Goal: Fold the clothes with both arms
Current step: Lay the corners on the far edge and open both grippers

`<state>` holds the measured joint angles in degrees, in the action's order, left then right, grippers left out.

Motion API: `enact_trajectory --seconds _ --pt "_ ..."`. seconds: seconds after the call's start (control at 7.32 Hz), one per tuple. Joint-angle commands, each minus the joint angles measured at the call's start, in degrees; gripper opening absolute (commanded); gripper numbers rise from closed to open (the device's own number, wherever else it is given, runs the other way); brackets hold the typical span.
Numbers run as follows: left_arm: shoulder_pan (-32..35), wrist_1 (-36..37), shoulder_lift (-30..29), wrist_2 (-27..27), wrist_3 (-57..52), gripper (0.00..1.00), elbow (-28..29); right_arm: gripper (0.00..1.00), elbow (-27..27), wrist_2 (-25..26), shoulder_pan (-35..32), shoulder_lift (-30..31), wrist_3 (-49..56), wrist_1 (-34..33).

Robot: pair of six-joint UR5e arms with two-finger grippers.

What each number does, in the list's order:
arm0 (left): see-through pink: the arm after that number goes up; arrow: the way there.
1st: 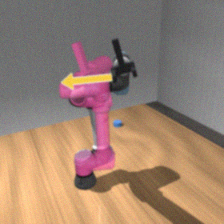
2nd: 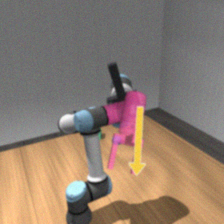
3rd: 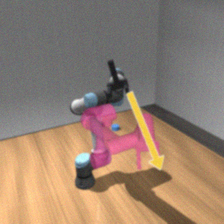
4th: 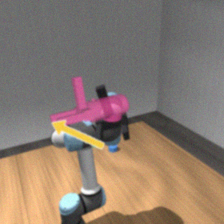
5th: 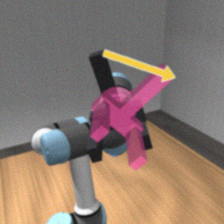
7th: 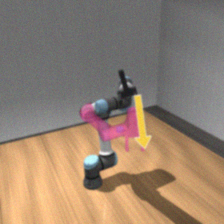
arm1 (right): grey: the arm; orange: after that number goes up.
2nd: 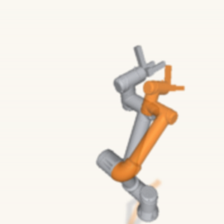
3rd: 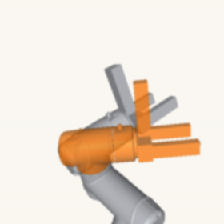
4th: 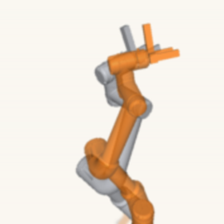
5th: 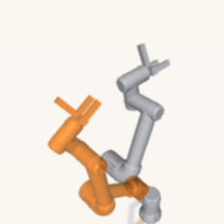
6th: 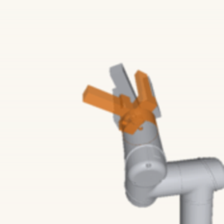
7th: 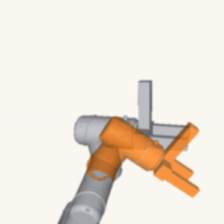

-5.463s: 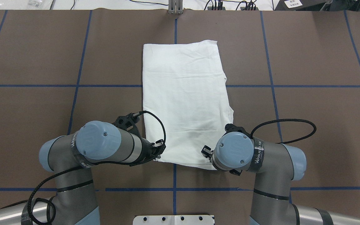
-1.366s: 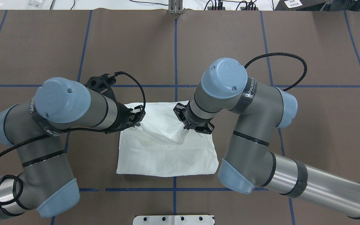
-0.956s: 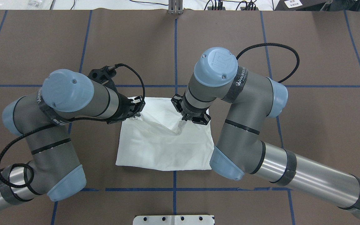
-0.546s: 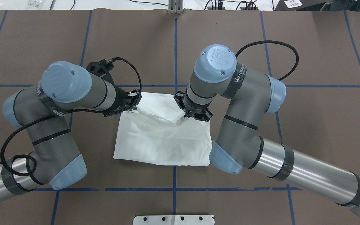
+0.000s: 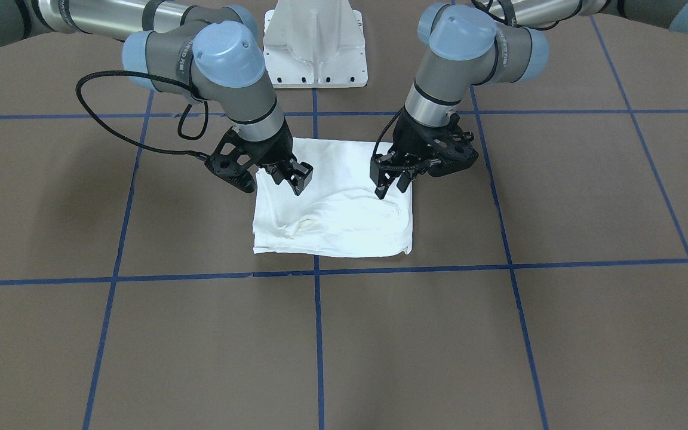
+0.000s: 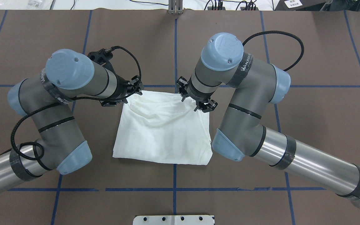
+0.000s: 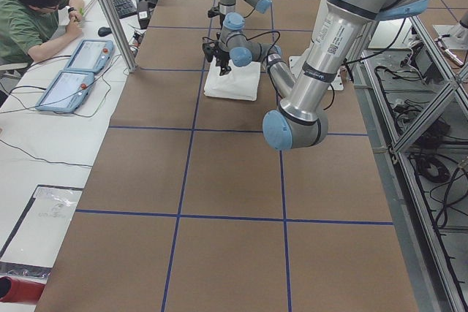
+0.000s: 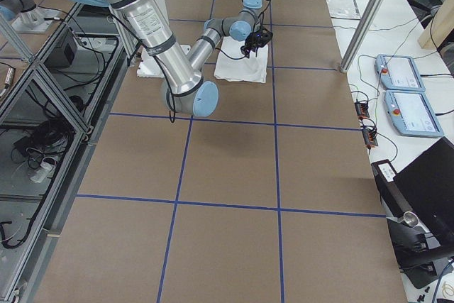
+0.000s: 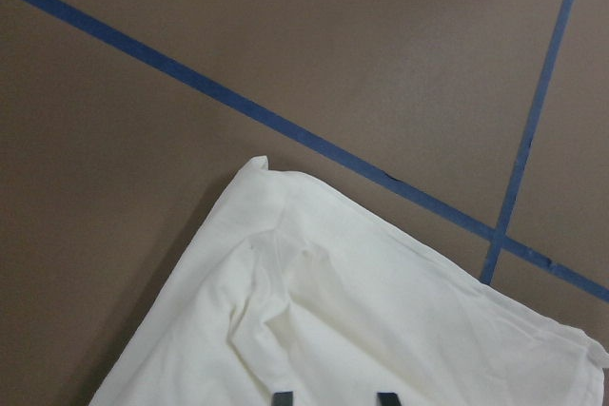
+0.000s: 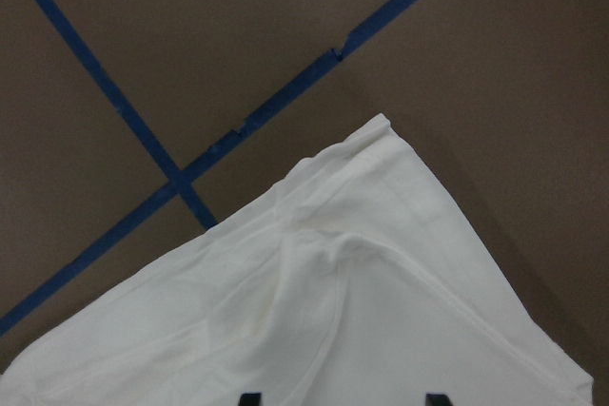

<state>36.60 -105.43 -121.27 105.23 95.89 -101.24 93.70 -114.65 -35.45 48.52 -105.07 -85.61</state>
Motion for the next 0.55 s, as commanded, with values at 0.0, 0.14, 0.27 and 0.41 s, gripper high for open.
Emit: enact_trajectory --seconds 0.0,0.14,0.27,0.41 --pt "1.89 0.31 -0.28 1.02 -0.35 1.00 0.69 1.00 -0.45 -0.57 -1.20 0.08 0.48 0.53" --pt "2.59 0.66 -0.02 3.38 -1.48 1.00 0.60 1.00 -0.45 -0.22 -1.11 0.25 1.00 0.27" --pt "3.73 0.75 0.50 3.41 -5.06 1.00 0.51 1.00 -0.54 1.09 -0.85 0.43 4.66 0.18" --pt "5.40 0.66 2.69 3.49 -9.62 1.00 -0.01 1.00 -0.62 3.01 -0.85 0.52 10.18 0.09"
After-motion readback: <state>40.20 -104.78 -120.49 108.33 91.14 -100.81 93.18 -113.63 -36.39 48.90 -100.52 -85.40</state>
